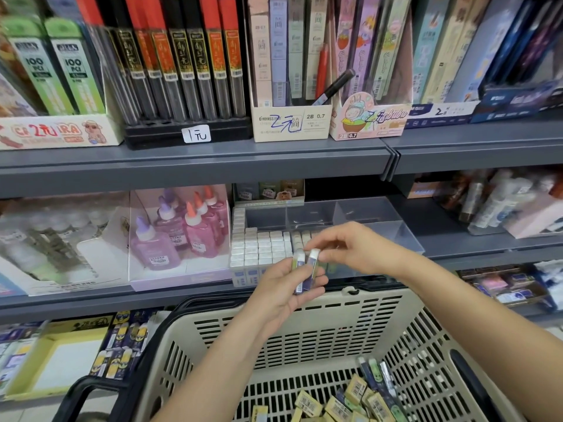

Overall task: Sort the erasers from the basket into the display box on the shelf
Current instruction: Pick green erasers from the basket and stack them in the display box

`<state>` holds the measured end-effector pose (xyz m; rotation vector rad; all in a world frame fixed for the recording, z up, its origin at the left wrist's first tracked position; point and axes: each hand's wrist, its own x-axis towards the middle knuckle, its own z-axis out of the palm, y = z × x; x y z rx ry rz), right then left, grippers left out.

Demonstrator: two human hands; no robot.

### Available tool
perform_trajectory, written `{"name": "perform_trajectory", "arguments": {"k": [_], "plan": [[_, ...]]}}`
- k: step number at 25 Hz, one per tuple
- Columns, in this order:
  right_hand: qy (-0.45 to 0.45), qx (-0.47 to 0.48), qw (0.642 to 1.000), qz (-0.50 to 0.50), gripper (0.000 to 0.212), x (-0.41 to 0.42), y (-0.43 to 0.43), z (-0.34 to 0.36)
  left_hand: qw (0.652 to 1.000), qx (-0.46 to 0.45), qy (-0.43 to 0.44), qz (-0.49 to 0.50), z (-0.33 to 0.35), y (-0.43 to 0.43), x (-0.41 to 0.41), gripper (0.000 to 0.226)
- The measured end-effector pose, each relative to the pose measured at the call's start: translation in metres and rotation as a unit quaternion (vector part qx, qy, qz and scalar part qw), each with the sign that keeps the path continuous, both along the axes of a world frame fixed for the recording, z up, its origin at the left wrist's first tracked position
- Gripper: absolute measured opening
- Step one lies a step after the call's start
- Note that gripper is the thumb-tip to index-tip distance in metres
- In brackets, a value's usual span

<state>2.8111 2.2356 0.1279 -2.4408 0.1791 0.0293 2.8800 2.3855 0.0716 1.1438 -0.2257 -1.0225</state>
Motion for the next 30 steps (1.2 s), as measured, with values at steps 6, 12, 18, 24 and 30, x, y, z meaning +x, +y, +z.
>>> {"name": "perform_trajectory", "arguments": {"k": [6,12,18,24,30], "plan": [[-0.136,0.039,0.973,-0.182,0.011,-0.001,-0.038,0.009,0.998,-0.005,0.015,0.054,-0.002,0.002,0.003,0.015],[-0.164,-0.141,0.957,-0.192,0.013,0.014,-0.041,-0.014,0.999,0.008,0.006,0.049,-0.004,0.009,0.006,0.015],[-0.172,-0.223,0.949,-0.144,0.019,0.010,-0.039,-0.021,0.999,0.006,-0.002,0.040,-0.008,0.012,0.007,0.013],[-0.154,-0.247,0.948,-0.128,0.018,0.004,-0.032,-0.021,0.999,0.008,0.001,0.034,-0.009,0.012,0.005,0.013],[-0.115,-0.231,0.955,-0.145,0.021,0.012,-0.037,-0.015,1.000,0.004,-0.023,0.014,-0.010,0.016,0.005,0.016]]}}
